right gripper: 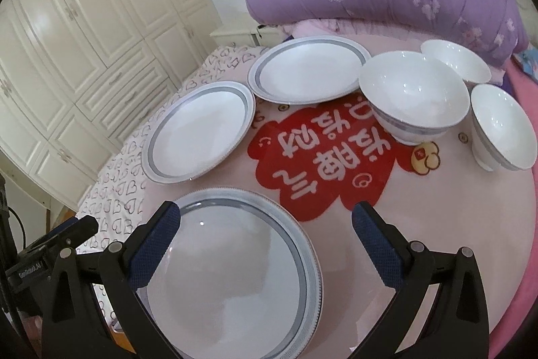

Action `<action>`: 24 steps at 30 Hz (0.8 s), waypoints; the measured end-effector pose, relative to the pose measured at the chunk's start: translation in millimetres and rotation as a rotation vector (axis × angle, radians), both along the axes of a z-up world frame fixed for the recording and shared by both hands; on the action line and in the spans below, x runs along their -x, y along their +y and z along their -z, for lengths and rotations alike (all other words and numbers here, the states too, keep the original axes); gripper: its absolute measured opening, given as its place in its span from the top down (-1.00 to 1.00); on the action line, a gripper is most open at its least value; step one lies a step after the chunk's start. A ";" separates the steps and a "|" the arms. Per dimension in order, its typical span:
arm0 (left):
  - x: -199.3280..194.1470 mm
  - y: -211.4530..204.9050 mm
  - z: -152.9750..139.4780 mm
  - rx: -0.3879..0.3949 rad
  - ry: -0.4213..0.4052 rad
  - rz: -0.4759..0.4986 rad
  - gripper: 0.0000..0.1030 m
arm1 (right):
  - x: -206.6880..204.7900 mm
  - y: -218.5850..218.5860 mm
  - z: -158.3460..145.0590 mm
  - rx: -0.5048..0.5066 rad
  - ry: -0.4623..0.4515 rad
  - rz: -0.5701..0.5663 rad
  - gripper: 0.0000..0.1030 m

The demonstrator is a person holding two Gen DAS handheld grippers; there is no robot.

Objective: Organize plates and bowls

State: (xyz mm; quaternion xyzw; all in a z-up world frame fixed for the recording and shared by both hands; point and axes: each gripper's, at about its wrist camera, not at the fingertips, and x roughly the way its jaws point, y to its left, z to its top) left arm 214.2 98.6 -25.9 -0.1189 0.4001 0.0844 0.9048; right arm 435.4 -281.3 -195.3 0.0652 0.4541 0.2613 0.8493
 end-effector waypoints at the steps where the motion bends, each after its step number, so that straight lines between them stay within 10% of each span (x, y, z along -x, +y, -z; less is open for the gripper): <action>1: -1.4 1.7 -1.3 -0.003 -0.002 -0.002 -0.98 | -2.5 1.1 -1.9 -0.001 -0.001 -0.002 -1.00; 24: -126.2 70.9 12.6 0.027 0.060 -0.067 -0.98 | -77.3 61.3 4.3 0.025 0.073 -0.072 -1.00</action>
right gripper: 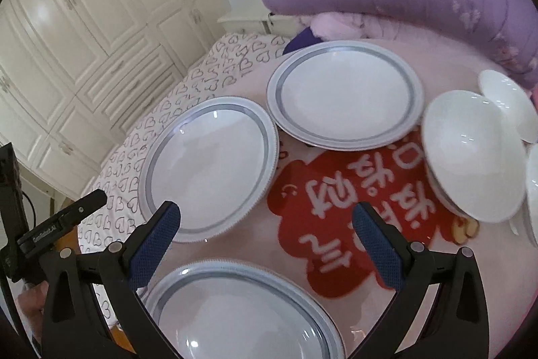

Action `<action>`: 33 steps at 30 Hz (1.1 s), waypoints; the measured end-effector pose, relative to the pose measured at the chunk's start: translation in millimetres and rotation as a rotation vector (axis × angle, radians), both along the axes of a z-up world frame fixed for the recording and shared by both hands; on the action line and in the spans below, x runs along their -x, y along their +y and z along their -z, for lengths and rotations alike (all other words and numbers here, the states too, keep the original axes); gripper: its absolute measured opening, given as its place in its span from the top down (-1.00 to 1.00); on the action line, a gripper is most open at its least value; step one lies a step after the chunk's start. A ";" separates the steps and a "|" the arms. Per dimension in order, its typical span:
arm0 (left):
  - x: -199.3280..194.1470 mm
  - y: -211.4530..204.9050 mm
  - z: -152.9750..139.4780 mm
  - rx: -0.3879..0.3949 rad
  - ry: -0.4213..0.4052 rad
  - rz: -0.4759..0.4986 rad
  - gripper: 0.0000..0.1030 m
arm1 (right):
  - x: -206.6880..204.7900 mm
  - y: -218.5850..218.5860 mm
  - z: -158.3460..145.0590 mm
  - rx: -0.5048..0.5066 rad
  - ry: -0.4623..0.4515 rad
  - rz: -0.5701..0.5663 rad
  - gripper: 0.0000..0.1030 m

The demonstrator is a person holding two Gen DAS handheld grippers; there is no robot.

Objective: Organize plates and bowls

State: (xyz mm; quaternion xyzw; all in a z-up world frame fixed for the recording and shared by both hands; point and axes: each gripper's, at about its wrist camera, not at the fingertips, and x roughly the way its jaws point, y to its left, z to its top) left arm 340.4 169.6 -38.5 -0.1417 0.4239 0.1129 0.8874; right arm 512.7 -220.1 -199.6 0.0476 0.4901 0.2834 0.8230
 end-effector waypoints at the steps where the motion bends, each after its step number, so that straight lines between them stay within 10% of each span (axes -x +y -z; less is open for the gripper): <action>1: -8.3 2.5 2.2 0.006 0.006 0.001 -0.98 | -2.7 2.6 2.4 0.001 0.007 -0.003 -1.00; 18: -105.6 22.4 47.6 0.021 0.085 0.018 -0.76 | -48.8 34.4 42.1 0.029 0.098 -0.020 -0.95; 33: -142.6 25.6 71.3 0.066 0.116 0.107 0.58 | -64.0 64.1 62.2 0.050 0.117 -0.050 0.21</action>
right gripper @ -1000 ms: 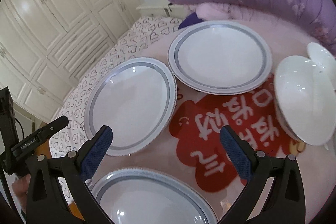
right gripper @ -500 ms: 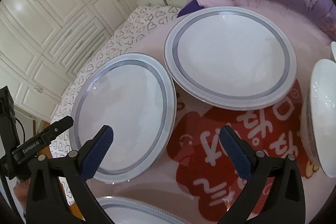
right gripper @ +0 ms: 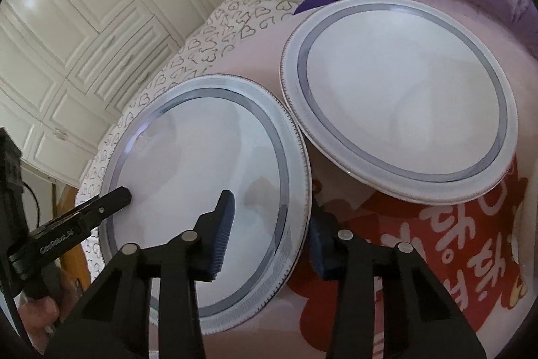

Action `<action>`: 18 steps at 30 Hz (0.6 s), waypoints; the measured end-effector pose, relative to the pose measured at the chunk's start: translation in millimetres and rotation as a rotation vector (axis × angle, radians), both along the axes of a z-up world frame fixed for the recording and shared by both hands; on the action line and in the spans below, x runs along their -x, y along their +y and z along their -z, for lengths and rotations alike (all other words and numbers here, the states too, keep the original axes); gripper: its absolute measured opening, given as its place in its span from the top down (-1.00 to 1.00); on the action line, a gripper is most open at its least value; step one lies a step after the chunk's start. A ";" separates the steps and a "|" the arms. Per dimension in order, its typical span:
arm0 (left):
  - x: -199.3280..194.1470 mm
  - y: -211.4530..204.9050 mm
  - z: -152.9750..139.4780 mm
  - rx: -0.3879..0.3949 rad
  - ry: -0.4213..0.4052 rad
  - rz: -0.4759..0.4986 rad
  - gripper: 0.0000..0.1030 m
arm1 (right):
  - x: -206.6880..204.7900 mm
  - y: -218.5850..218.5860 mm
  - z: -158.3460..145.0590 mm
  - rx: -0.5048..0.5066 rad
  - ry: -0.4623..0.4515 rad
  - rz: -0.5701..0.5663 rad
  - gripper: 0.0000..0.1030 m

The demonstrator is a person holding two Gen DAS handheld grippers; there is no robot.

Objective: Organize plates and bowls

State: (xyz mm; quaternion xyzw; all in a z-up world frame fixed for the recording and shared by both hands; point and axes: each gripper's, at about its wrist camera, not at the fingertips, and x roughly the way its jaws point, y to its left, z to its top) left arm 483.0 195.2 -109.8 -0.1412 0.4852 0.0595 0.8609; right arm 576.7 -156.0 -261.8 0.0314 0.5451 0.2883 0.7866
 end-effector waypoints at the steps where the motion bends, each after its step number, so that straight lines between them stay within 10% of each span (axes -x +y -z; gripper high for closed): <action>1: 0.7 -1.6 0.1 -0.017 0.001 0.002 0.58 | -0.3 0.4 0.0 0.005 -0.001 0.006 0.25; 4: 1.3 -1.3 2.5 -0.028 -0.006 -0.001 0.58 | -2.1 -3.1 0.9 0.019 -0.004 0.022 0.51; 18: 17.5 -17.0 -2.2 -0.067 -0.023 -0.011 0.59 | -2.9 -8.7 2.2 -0.007 0.007 0.019 0.53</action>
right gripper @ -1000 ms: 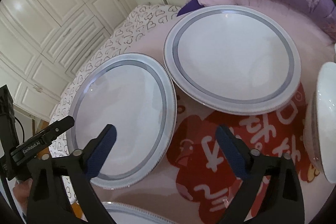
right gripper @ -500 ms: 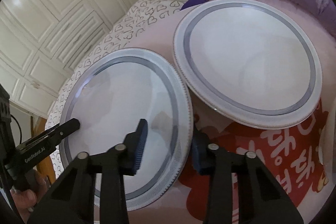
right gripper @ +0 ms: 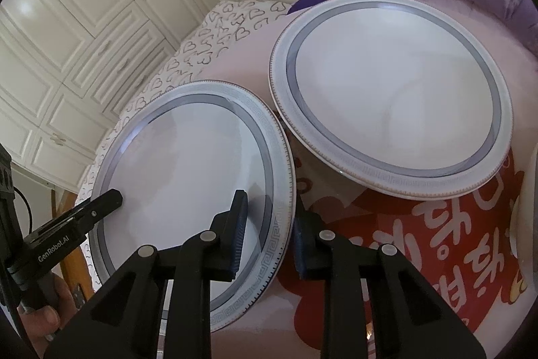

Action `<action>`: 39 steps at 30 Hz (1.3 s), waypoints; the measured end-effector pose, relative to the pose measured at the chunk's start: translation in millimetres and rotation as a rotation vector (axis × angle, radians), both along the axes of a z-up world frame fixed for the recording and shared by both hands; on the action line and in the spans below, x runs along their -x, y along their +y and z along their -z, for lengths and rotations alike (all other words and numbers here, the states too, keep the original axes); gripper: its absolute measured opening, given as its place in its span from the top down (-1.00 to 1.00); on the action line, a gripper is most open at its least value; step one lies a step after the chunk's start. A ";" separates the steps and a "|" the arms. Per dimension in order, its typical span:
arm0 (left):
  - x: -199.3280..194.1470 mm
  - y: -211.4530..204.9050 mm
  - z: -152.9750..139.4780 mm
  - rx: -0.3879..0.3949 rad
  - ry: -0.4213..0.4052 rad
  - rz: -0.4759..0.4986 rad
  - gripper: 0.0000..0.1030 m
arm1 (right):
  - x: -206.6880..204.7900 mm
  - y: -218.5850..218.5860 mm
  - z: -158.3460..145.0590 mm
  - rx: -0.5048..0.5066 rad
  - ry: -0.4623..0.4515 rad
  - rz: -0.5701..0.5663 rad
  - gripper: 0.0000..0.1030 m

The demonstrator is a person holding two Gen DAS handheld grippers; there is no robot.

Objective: Organize plates and bowls

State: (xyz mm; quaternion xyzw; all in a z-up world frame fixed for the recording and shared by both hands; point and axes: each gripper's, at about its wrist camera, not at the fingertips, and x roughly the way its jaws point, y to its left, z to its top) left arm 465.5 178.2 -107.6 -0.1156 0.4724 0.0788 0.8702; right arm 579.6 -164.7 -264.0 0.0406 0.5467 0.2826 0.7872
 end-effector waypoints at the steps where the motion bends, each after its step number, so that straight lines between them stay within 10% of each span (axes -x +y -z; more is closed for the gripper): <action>1: 1.9 -0.1 -0.6 -0.002 -0.002 0.000 0.59 | 0.0 -0.6 0.1 -0.002 0.000 0.000 0.53; 39: 124.2 -39.0 -78.2 0.029 -0.157 0.061 0.60 | 64.0 -54.0 -68.5 -0.056 -0.200 0.007 0.53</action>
